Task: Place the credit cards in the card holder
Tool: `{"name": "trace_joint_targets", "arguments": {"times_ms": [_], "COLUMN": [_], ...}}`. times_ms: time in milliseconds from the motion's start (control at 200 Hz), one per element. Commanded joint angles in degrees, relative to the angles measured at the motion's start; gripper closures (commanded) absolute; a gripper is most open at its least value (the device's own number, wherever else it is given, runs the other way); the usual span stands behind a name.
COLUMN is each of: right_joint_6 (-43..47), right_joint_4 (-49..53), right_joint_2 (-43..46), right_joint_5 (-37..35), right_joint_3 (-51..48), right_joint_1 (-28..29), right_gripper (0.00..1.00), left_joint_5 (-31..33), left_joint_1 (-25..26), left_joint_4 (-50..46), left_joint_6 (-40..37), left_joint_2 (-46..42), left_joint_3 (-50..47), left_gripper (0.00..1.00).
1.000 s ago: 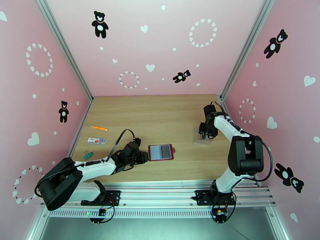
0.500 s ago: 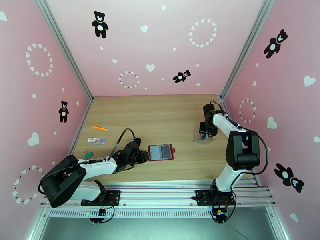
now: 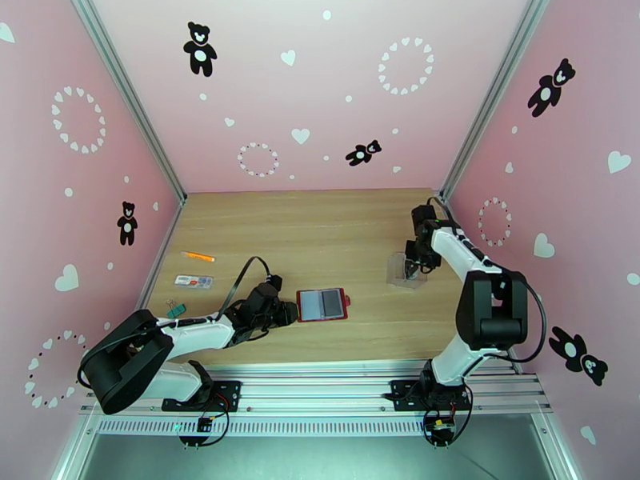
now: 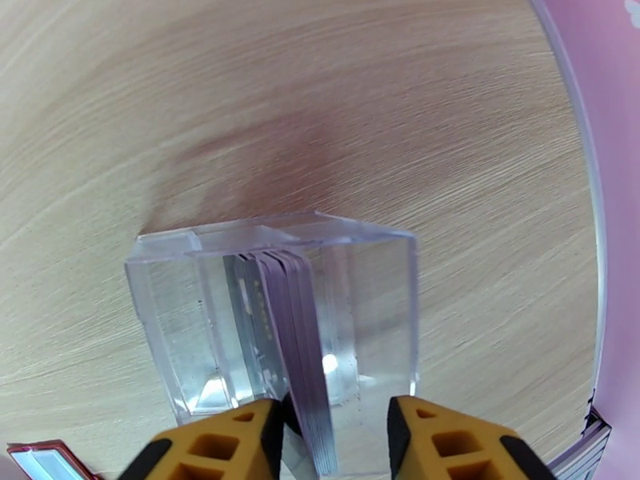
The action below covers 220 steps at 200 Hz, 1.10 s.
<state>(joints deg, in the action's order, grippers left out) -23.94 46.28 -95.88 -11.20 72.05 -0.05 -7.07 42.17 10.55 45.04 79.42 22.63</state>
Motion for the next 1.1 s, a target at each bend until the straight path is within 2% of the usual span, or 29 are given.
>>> {"name": "trace_joint_targets", "arguments": {"times_ms": [0,360,550,876,1096], "right_joint_6": [-0.36,0.12,0.1,0.45,0.62], "right_joint_4": [1.48,0.33,-0.3,-2.51,-2.73], "right_joint_2": [1.43,0.2,0.45,0.2,-1.26], "right_joint_5": [-0.67,2.35,4.34,11.91,13.39], "right_joint_3": [-1.07,-1.32,-1.64,-2.16,-1.67], "right_joint_1": [-0.27,-0.29,-0.16,-0.24,-0.24], "right_gripper": [0.67,0.92,0.98,0.97,0.88], "left_joint_5": [-0.09,-0.11,-0.07,-0.14,-0.2], "left_joint_1": [-0.44,-0.51,-0.51,-0.51,-0.56], "left_joint_4": [-0.26,-0.27,-0.18,-0.11,0.0], "left_joint_6": [-0.42,-0.35,-0.46,-0.34,-0.3], "left_joint_2": [0.92,1.18,1.63,1.89,2.34], "left_joint_3": [-0.81,-0.87,-0.72,-0.62,-0.57], "left_gripper": [0.64,0.64,0.64,0.64,0.64]}}
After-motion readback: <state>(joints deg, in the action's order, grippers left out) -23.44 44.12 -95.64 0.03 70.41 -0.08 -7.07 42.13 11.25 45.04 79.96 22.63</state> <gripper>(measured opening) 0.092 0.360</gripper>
